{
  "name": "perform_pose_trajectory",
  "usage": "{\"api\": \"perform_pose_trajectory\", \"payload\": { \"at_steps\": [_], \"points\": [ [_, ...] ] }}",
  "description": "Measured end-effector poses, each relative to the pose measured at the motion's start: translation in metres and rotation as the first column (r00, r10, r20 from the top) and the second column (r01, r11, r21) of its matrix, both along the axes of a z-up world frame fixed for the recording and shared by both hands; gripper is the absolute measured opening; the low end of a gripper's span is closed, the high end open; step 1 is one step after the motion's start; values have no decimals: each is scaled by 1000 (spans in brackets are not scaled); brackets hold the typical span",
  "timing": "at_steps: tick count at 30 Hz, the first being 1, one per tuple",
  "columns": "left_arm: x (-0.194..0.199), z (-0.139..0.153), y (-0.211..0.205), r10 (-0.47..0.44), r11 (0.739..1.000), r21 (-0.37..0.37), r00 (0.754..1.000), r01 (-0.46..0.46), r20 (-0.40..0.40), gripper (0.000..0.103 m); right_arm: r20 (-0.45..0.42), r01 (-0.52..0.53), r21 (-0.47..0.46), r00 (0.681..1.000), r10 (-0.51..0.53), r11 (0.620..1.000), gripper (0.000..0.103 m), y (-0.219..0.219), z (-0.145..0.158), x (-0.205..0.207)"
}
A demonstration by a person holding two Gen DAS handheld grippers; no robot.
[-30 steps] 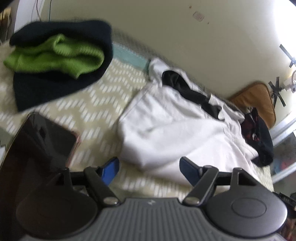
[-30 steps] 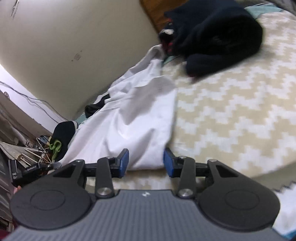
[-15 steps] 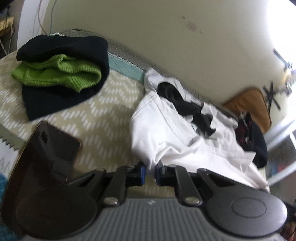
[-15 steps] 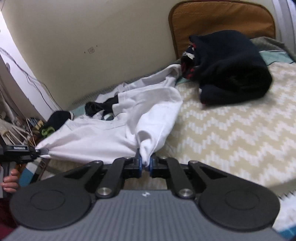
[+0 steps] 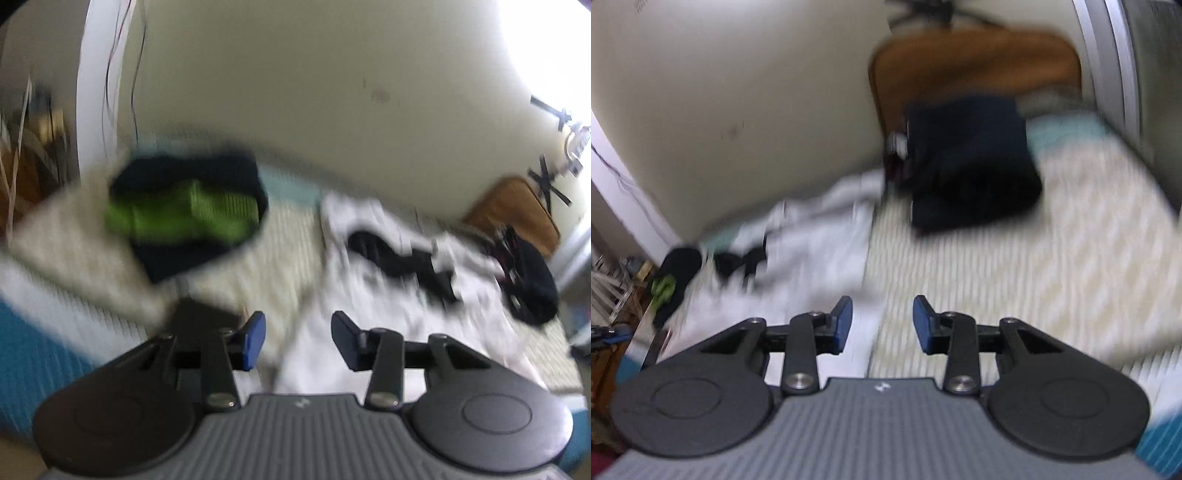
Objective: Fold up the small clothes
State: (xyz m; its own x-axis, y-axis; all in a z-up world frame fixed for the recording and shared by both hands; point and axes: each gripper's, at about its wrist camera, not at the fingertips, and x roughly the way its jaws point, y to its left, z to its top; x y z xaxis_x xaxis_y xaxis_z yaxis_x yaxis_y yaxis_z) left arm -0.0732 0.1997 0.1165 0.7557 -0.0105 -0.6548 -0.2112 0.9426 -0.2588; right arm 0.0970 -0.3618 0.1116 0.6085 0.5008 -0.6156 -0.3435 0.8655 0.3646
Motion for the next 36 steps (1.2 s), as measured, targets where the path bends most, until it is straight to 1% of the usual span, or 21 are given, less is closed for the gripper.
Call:
{"api": "perform_pose_trajectory", "payload": {
  "at_steps": [2, 3, 4, 7, 8, 10, 14, 16, 18, 20, 22, 23, 24, 25, 27, 28, 29, 30, 31, 33, 36],
  "points": [
    [31, 18, -6, -29, 996, 86, 999, 27, 29, 41, 60, -41, -23, 997, 42, 999, 40, 18, 18, 25],
    [53, 23, -11, -51, 990, 131, 998, 46, 39, 46, 84, -74, -30, 994, 76, 997, 40, 30, 25, 36],
    [79, 27, -16, -81, 983, 168, 996, 72, 46, 56, 102, -111, -34, 988, 114, 993, 40, 45, 30, 52],
    [157, 26, -32, -182, 963, 212, 982, 169, 46, 72, 93, -169, -34, 981, 172, 985, 40, 90, 34, 104],
    [181, 23, -39, -201, 958, 213, 979, 191, 28, 73, 73, -180, -31, 981, 182, 983, 40, 101, 31, 120],
    [236, 9, -55, -237, 948, 212, 971, 236, -20, 73, 25, -195, -45, 980, 197, 980, 41, 129, 20, 156],
    [322, -31, -86, -263, 924, 259, 959, 282, -108, 73, -8, -214, -158, 976, 216, 964, 47, 172, -9, 205],
    [351, -55, -94, -274, 916, 257, 948, 309, -160, 73, -13, -253, -244, 966, 258, 936, 52, 193, -29, 219],
    [373, -75, -98, -273, 907, 273, 941, 322, -202, 73, -7, -286, -316, 954, 299, 905, 53, 205, -45, 223],
    [385, -89, -101, -259, 902, 289, 938, 319, -230, 73, -9, -301, -353, 948, 318, 886, 56, 214, -60, 230],
    [394, -102, -97, -250, 912, 258, 931, 319, -266, 63, 11, -297, -386, 945, 326, 874, 59, 218, -70, 235],
    [395, -103, -94, -253, 922, 227, 933, 312, -254, 58, 12, -309, -394, 940, 341, 866, 61, 220, -76, 236],
    [396, -103, -92, -267, 925, 203, 930, 320, -252, 44, 6, -317, -399, 938, 348, 861, 61, 221, -81, 238],
    [394, -101, -93, -279, 924, 193, 928, 330, -248, 25, -4, -318, -397, 939, 345, 861, 61, 220, -87, 240],
    [390, -99, -96, -284, 919, 204, 926, 337, -250, 11, -6, -309, -352, 945, 328, 883, 60, 213, -91, 243],
    [386, -98, -97, -282, 918, 209, 926, 336, -250, 10, -18, -320, -321, 943, 332, 891, 32, 209, -91, 244],
    [384, -98, -98, -278, 918, 215, 928, 333, -248, 9, -54, -343, -282, 938, 342, 896, 8, 209, -91, 246],
    [379, -96, -98, -276, 919, 216, 930, 330, -245, 9, -58, -338, -258, 940, 335, 905, 8, 207, -89, 243],
    [373, -93, -98, -274, 922, 212, 932, 325, -237, 9, -49, -340, -266, 939, 339, 902, 7, 207, -86, 239],
    [365, -81, -98, -270, 931, 194, 940, 310, -209, 9, -2, -343, -287, 934, 358, 894, 7, 205, -74, 223],
    [338, -58, -91, -265, 943, 170, 954, 286, -139, 9, 72, -320, -261, 935, 349, 911, 7, 194, -44, 201]
  ]
}}
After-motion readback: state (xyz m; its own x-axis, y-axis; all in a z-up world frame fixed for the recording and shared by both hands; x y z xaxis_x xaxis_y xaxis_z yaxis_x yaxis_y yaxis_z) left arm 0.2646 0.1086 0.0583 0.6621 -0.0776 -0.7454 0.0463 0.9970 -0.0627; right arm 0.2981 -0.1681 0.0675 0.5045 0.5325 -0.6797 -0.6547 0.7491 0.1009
